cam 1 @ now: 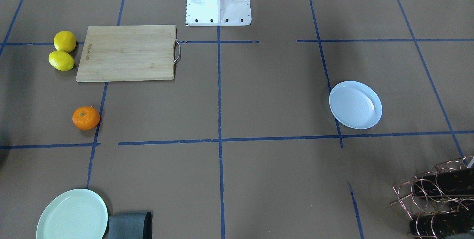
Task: Pick orange to plate
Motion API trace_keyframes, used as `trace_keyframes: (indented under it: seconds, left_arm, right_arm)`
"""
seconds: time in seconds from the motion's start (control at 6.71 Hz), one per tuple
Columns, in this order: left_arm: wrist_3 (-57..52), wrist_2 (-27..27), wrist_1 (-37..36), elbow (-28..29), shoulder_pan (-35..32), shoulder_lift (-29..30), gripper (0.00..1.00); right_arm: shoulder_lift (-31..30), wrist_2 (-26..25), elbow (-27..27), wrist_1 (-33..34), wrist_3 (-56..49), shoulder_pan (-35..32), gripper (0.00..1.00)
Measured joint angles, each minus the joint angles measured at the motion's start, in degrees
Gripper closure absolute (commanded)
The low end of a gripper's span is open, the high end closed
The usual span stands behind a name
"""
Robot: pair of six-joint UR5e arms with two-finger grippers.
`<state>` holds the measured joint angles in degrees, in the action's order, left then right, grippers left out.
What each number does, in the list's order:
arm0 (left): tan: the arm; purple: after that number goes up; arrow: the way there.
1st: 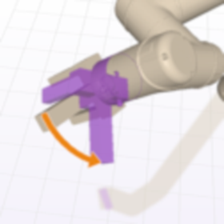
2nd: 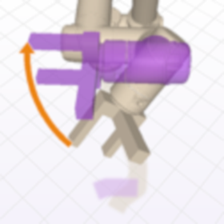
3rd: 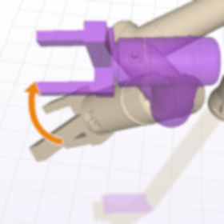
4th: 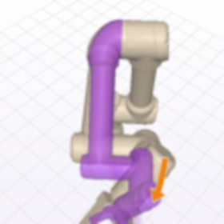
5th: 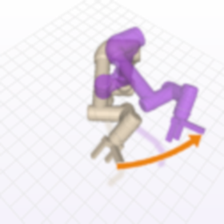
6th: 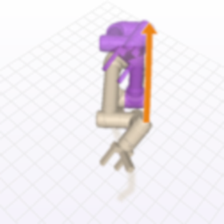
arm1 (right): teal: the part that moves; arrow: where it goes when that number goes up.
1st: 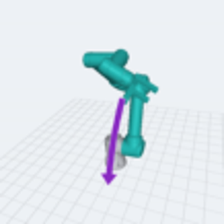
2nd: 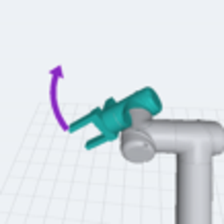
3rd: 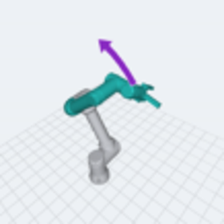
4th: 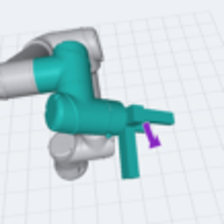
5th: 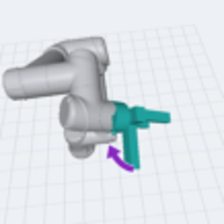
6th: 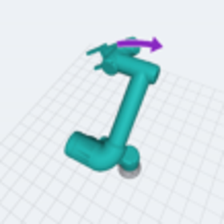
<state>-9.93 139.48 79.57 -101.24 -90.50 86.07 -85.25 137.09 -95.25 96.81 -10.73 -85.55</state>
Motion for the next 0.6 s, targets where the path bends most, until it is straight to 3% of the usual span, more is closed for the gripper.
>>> trace_keyframes:
  seconds: [0.6]
  left_arm:
    - [-0.2, 0.5, 0.5, -1.8, -0.2, 0.6, 0.0]
  right_arm:
    - [-0.2, -0.5, -0.1, 0.0, 0.0, -0.1, 0.0]
